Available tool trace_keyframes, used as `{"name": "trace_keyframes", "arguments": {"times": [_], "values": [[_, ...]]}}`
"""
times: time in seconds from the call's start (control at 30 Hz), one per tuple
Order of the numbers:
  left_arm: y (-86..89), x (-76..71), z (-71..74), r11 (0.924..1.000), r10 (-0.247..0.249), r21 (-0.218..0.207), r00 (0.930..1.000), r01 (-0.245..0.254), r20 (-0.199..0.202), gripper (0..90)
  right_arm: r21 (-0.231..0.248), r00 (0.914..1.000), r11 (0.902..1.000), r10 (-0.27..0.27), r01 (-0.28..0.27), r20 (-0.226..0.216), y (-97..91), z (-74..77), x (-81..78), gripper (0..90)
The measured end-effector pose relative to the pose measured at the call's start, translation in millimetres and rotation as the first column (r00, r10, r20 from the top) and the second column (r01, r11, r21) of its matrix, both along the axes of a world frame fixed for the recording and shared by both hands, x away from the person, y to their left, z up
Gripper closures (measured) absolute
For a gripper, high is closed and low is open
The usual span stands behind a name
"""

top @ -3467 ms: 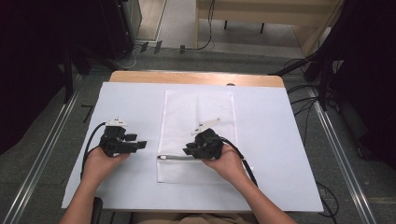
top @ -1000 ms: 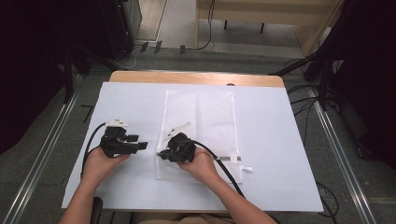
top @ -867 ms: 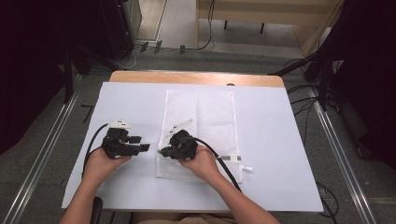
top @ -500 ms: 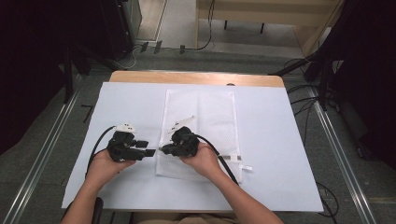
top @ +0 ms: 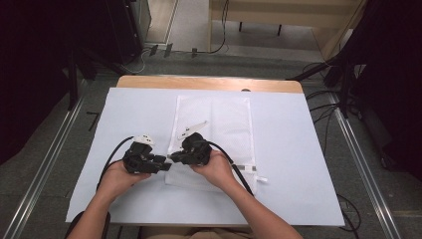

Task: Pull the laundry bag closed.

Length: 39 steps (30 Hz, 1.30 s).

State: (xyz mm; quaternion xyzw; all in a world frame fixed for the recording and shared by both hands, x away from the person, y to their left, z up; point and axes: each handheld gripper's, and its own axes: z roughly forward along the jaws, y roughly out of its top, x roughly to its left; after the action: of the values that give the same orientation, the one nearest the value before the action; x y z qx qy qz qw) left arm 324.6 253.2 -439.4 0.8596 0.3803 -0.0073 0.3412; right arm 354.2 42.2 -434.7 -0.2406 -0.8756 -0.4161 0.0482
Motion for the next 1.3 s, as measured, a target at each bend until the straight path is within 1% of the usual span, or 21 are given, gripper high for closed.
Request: {"name": "trace_keyframes", "arguments": {"times": [0.07,0.1,0.23,0.27,0.3,0.33,0.4,0.43,0.47,0.6,0.73,0.77,0.93,0.97,1.0,1.1,1.3], "values": [[0.2,0.7,0.0,0.9997,-0.001,-0.025,0.9999,0.001,-0.011,60.4,0.016,0.9999,0.9999,-0.006,0.006,-0.011,-0.7,1.5,0.3,86.3],[-0.3,0.7,-0.1,0.9996,-0.007,-0.028,0.9999,0.006,-0.01,60.7,0.021,1.0,0.9998,-0.004,0.005,-0.008,-0.9,1.9,0.7,86.3],[-2.7,0.8,-0.5,0.999,-0.03,-0.032,0.9994,0.03,-0.016,63.5,0.032,0.9996,0.9995,0.002,-0.001,-0.027,-0.6,2.8,0.8,86.3],[-2.9,0.8,-0.5,0.9989,-0.032,-0.036,0.9993,0.031,-0.019,65.9,0.029,0.9997,0.9996,0.006,-0.005,-0.024,-0.2,2.7,0.6,86.3],[-2.8,1.0,-0.3,0.9987,-0.032,-0.041,0.999,0.03,-0.032,69.6,0.027,0.9997,0.9996,0.007,-0.007,-0.023,0.4,2.5,0.3,86.3],[-2.5,1.3,-0.1,0.9986,-0.023,-0.048,0.9987,0.02,-0.045,74.2,0.025,0.9997,0.9997,0.01,-0.01,-0.021,0.7,2.3,-0.1,86.3],[-0.7,2.2,0.7,0.9986,-0.013,-0.053,0.9984,0.01,-0.056,83.0,0.024,0.9998,0.9997,0.01,-0.01,-0.018,1.3,1.7,-0.5,86.3],[0.3,3.0,1.0,0.9986,-0.01,-0.052,0.9979,0.006,-0.064,85.9,0.023,0.9998,0.9997,0.012,-0.012,-0.017,1.3,1.6,-0.6,86.3],[0.6,3.2,0.7,0.9981,-0.008,-0.061,0.9976,0.004,-0.069,87.4,0.024,0.9997,0.9996,0.014,-0.013,-0.018,1.2,1.5,-0.4,86.4],[1.7,3.5,0.5,0.9982,-0.023,-0.056,0.9969,0.019,-0.075,88.8,0.018,0.9994,0.9993,0.031,-0.031,-0.011,0.8,0.4,-0.6,86.5],[2.5,3.3,0.7,0.9989,-0.016,-0.045,0.9975,0.013,-0.069,89.1,0.005,0.9983,0.9986,0.053,-0.053,0.023,0.1,1.0,-2.5,88.1],[3.0,3.5,0.6,0.9987,-0.017,-0.049,0.9972,0.013,-0.073,89.2,0.003,0.9976,0.998,0.062,-0.063,0.031,-0.4,0.6,-2.4,88.2],[2.6,3.2,0.6,0.9991,-0.016,-0.04,0.9974,0.013,-0.07,89.3,0.005,0.9981,0.9983,0.059,-0.059,0.019,-0.6,-0.4,-2.3,88.1],[2.3,3.0,0.7,0.9992,-0.016,-0.037,0.9975,0.013,-0.069,89.4,0.003,0.9978,0.9981,0.061,-0.061,0.026,-0.5,-0.6,-2.4,88.2],[2.0,2.8,1.0,0.9992,-0.019,-0.035,0.9976,0.017,-0.067,89.3,0.004,0.998,0.9982,0.06,-0.06,0.022,-0.3,-0.9,-2.3,88.1],[1.0,2.4,1.4,0.9988,-0.022,-0.044,0.9976,0.02,-0.066,89.3,0.007,0.9983,0.9986,0.053,-0.053,0.025,0.3,-1.3,-2.0,88.1],[1.4,2.0,1.9,0.999,-0.017,-0.043,0.9981,0.014,-0.059,89.3,0.046,0.9996,0.9986,0.028,-0.028,-0.004,1.6,-3.4,0.3,87.3]]}}
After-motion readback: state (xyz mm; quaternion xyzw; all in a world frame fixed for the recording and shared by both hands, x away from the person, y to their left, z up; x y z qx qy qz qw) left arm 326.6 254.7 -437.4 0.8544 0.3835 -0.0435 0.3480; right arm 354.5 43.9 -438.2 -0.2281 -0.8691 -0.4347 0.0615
